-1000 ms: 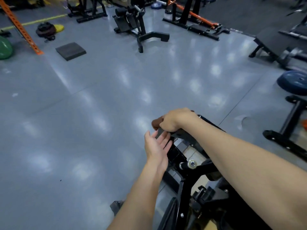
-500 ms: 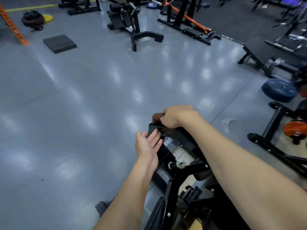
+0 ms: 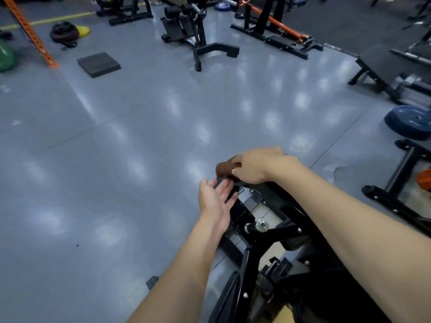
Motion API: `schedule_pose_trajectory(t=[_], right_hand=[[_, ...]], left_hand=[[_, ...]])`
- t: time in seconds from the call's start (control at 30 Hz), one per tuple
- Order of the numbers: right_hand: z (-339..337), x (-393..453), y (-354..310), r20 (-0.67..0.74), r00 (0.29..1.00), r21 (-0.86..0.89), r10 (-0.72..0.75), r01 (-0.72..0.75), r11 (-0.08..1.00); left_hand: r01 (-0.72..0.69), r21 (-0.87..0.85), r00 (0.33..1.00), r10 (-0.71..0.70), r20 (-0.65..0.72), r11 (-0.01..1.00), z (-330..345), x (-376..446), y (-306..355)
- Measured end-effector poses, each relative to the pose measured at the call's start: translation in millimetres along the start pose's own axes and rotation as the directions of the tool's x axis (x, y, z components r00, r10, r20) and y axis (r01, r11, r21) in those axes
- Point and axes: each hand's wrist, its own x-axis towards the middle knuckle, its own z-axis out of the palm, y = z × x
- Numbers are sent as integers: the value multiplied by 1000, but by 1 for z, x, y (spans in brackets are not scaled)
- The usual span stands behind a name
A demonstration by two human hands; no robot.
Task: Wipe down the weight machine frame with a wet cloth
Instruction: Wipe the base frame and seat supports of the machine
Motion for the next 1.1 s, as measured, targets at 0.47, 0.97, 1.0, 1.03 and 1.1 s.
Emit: schedule_pose_trajectory(t=[0.47,0.97,1.0,1.03,1.1], right_hand=[[10,24,-31,-69,998,-96,7,-14,995],[112,-134,75,-525,842,231,121,5,973],[120,-147,82,-523,842,231,133,-10,973],[128,-158,89,-527,837,224,145,-28,974],[140,-178,99,-522,834,217,176,-70,974]], left_hand=[[25,-35,998,-24,51,999,-5,-4,-7],[-130,189,987,146,-71,973,41,-59,-35],[-140,203,985,158,-74,969,43,-63,-38],[-149,220,983,169,-76,964,46,-65,-41],[-163,239,980,185,-75,957,50,-73,-49]])
